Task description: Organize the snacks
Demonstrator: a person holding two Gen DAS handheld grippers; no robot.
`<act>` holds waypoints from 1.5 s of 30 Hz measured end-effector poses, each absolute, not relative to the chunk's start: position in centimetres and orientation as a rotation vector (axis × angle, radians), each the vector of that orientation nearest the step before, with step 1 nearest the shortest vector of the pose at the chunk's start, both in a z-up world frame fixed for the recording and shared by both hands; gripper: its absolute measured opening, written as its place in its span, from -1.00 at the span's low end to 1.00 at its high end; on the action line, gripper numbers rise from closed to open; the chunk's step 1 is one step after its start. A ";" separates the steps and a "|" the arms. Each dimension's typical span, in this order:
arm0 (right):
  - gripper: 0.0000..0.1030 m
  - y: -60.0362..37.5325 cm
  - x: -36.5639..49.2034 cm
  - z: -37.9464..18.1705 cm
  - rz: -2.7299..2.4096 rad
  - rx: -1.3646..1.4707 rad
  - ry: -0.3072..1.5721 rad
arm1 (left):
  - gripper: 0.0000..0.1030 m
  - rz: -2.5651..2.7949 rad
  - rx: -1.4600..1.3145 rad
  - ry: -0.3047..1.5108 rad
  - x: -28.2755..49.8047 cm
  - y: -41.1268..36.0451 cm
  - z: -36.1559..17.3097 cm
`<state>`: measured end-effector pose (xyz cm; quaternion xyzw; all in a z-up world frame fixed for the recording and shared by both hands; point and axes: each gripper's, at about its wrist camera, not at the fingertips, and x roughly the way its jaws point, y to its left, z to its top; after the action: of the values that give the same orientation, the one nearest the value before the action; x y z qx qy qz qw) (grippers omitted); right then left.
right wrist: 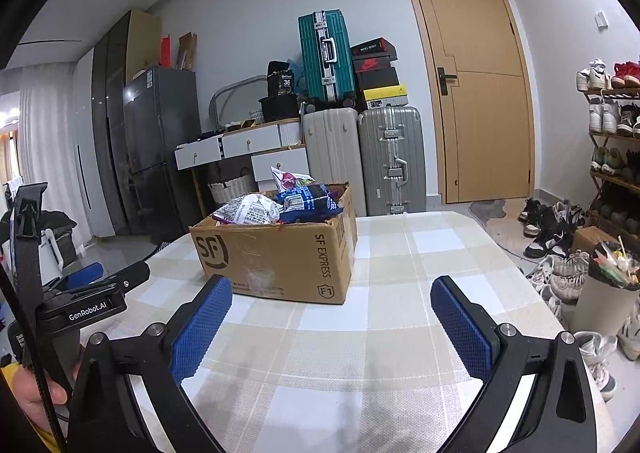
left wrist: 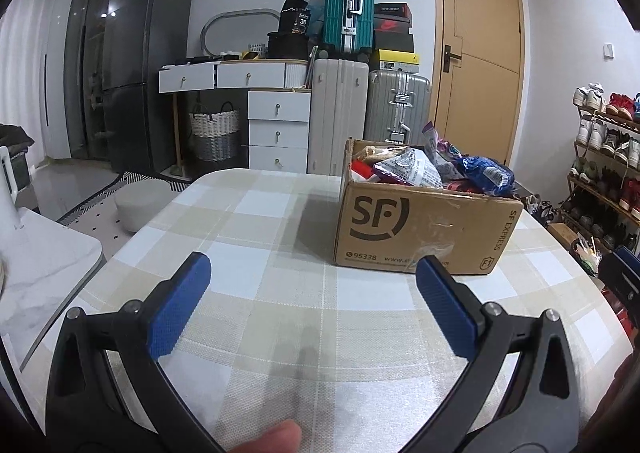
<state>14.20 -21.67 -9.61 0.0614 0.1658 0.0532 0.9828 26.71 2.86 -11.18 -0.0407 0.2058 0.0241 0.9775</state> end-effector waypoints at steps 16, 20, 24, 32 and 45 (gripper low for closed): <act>0.98 -21.6 14.2 -9.6 0.106 0.125 0.335 | 0.99 0.030 -0.026 0.358 24.7 2.8 -10.1; 0.98 -21.6 14.2 -9.6 0.106 0.124 0.333 | 0.99 0.030 -0.025 0.357 24.7 3.0 -10.2; 0.98 -21.6 14.2 -9.6 0.106 0.125 0.333 | 0.99 0.024 -0.025 0.365 24.9 3.1 -10.3; 0.98 -21.6 14.2 -9.6 0.106 0.124 0.333 | 0.99 0.021 -0.019 0.365 24.7 2.8 -10.2; 0.98 -21.8 14.1 -9.8 0.106 0.132 0.333 | 0.99 0.011 -0.010 0.387 24.9 2.9 -10.2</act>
<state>14.12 -21.82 -9.76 0.0656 0.1655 0.0529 0.9826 24.89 2.86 -10.23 -0.0050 0.1924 0.0054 0.9813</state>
